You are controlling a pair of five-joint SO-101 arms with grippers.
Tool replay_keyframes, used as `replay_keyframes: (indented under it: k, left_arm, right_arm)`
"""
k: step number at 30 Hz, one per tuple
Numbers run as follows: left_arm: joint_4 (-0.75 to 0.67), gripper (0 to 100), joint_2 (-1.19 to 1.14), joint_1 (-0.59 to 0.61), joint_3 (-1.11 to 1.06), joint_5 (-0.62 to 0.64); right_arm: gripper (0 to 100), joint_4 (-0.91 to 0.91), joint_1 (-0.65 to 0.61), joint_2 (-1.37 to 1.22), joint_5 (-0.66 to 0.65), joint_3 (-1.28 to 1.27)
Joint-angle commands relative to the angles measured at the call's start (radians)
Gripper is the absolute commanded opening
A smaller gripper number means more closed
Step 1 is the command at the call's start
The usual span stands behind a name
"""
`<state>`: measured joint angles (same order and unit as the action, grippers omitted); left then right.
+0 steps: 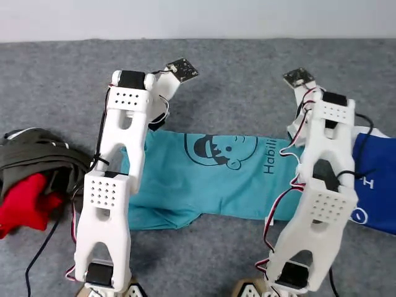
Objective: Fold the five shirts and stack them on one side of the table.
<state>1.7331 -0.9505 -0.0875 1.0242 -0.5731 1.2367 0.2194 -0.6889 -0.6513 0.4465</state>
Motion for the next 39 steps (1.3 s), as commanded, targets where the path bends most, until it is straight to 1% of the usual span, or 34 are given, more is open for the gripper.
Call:
replay_keyframes:
  k: [1, 3, 5, 10, 13, 16, 21, 24, 26, 30, 32, 34, 37, 38, 39]
  left_arm:
    - [0.023, 2, 0.091, 0.002, 0.005, 0.008]
    - [0.023, 2, 0.091, 0.0, 0.005, 0.008]
    - [0.023, 2, 0.091, -0.002, 0.005, 0.008]
    - [0.023, 2, 0.091, 0.0, 0.005, 0.008]
    - [0.023, 2, 0.091, -0.002, 0.005, 0.008]
    - [0.023, 2, 0.091, -0.006, 0.005, 0.008]
    - [0.023, 2, 0.091, -0.002, 0.005, 0.008]
    - [0.023, 2, 0.092, 0.002, 0.005, 0.008]
    - [0.023, 2, 0.094, 0.002, 0.005, 0.008]
    - [0.025, 2, 0.149, 0.002, 0.002, 0.009]
    - [0.025, 2, 0.201, 0.002, -0.036, 0.04]
    - [0.025, 2, 0.269, 0.002, -0.133, 0.063]
    - [0.025, 2, 0.39, 0.005, -0.351, 0.063]
    - [0.025, 2, 0.431, 0.015, -0.426, 0.064]
    - [0.025, 2, 0.474, 0.028, -0.495, 0.069]
  right_arm:
    - [2.3, -0.007, -0.028, 0.054, -0.011, 0.058]
    - [2.3, 0.002, -0.044, 0.056, -0.011, 0.058]
    - [2.3, 0.05, -0.05, 0.065, -0.011, 0.058]
    - [2.3, 0.246, -0.045, 0.114, -0.009, 0.095]
    - [2.3, 0.275, -0.038, 0.108, -0.009, 0.097]
    - [2.3, 0.185, -0.035, 0.053, -0.012, 0.097]
    - [2.3, -0.042, -0.042, -0.061, -0.015, 0.098]
    - [2.2, -0.053, -0.044, -0.071, -0.009, 0.153]
    - [2.0, 0.001, -0.044, -0.065, -0.009, 0.21]
    - [2.0, 0.196, -0.056, -0.033, -0.006, 0.331]
    - [2.2, 0.305, -0.073, -0.013, -0.006, 0.379]
    - [2.3, 0.412, -0.096, 0.004, -0.006, 0.42]
    - [2.3, 0.555, -0.145, 0.019, -0.006, 0.457]
    - [1.8, 0.565, -0.159, 0.024, 0.0, 0.457]
    - [1.8, 0.564, -0.166, 0.035, 0.034, 0.439]
